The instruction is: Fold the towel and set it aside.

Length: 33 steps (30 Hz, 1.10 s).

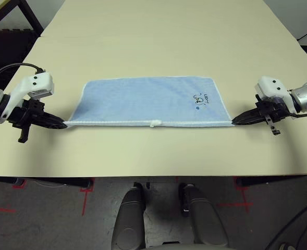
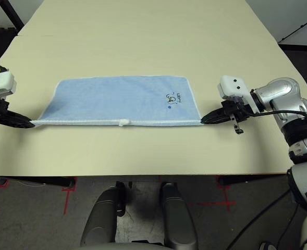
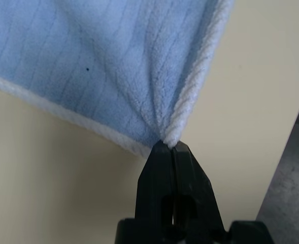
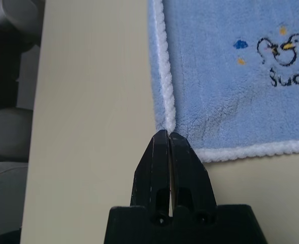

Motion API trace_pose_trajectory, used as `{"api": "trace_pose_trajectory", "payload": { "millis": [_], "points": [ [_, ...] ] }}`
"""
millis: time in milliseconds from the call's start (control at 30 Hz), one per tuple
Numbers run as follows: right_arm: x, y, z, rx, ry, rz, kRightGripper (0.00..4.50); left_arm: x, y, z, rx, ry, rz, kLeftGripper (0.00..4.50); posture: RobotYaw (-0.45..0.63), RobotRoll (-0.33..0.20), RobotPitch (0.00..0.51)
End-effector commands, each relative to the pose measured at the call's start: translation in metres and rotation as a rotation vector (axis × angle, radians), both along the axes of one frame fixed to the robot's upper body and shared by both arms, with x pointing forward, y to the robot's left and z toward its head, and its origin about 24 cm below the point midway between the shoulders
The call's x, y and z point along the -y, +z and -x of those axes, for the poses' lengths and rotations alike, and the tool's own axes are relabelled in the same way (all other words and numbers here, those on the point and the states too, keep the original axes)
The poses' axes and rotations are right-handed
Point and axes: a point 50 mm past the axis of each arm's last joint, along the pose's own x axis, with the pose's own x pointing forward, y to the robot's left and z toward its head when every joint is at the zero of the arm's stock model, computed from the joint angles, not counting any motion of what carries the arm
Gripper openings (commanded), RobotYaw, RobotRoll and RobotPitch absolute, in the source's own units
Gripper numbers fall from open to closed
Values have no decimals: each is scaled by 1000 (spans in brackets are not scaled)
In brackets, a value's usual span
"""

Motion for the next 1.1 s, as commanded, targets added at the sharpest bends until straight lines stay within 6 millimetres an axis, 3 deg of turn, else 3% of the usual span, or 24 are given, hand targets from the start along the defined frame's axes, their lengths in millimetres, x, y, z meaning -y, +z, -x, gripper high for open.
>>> {"api": "trace_pose_trajectory", "payload": {
  "millis": [33, 433, 567, 700, 967, 1100],
  "points": [
    [1, -2, 6, -52, 8, 23, 0, -1, -2, 5, -42, 2, -7, 27, 35, 0, 221],
    [4, -3, 5, -50, 20, 90, 0, -3, 0, 4, -54, 7, -39, 27, 33, 0, 219],
    [3, 7, -12, 25, -44, 45, 0, -2, 7, -11, 20, 17, -30, 27, 33, 0, 218],
    [-4, 14, -31, 66, -165, -116, 0, 6, 21, -31, 135, 34, 50, 27, 37, 0, 217],
    [-7, 19, -49, 192, -313, -145, 0, 7, 30, -48, 268, 131, 97, 27, 38, 0, 216],
    [-6, 11, -55, 206, -424, -137, 0, 5, 34, -54, 351, 221, 140, 27, 35, 0, 216]
  ]
}}
